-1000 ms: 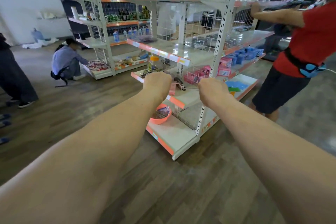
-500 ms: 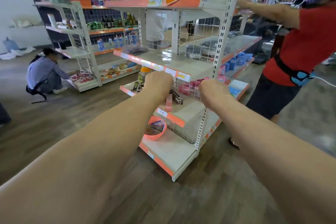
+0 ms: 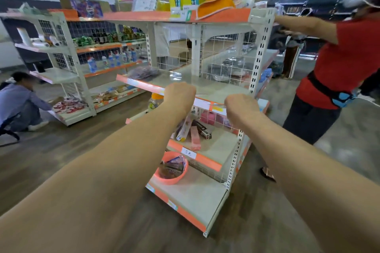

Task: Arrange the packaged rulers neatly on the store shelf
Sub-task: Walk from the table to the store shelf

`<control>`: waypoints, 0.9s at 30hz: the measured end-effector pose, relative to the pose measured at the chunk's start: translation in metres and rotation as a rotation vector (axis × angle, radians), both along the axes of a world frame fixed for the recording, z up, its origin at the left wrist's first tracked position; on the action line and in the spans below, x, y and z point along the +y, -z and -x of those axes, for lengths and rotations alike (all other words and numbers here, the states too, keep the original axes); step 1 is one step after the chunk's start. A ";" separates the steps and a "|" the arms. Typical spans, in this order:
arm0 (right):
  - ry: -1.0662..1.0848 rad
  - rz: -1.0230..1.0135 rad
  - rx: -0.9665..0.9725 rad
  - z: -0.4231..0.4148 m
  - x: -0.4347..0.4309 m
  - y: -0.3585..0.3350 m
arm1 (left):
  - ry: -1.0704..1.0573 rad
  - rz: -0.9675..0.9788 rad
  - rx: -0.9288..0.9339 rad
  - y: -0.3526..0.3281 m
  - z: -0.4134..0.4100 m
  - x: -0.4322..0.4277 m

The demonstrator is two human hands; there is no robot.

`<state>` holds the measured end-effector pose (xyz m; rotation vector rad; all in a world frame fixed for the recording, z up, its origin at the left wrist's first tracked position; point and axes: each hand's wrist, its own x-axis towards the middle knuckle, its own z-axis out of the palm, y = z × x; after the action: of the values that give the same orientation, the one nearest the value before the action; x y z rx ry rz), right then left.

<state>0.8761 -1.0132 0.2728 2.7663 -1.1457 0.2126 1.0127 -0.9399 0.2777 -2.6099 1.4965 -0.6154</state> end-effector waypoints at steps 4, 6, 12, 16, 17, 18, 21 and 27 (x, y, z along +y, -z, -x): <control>0.016 0.036 0.025 -0.024 -0.010 -0.001 | 0.017 -0.018 -0.003 0.002 -0.027 -0.012; 0.019 0.049 0.022 -0.035 -0.016 -0.001 | 0.029 -0.008 -0.009 0.004 -0.041 -0.018; 0.026 0.068 0.048 -0.069 -0.040 0.001 | 0.042 -0.005 0.000 0.009 -0.077 -0.049; 0.040 0.078 0.020 -0.101 -0.071 0.005 | 0.048 0.002 -0.015 0.010 -0.107 -0.076; 0.044 0.076 0.015 -0.110 -0.080 0.006 | 0.047 0.003 -0.025 0.009 -0.115 -0.083; 0.048 0.072 0.008 -0.119 -0.089 0.007 | 0.047 0.000 -0.033 0.009 -0.124 -0.090; 0.043 0.083 -0.012 -0.143 -0.113 0.010 | 0.059 -0.006 -0.048 0.008 -0.147 -0.112; 0.060 0.104 -0.027 -0.183 -0.157 0.012 | 0.048 -0.037 -0.033 0.006 -0.187 -0.158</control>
<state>1.0591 -1.1704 0.2613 2.6424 -1.1869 0.2947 1.1992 -1.0978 0.2713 -2.5306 1.5503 -0.6255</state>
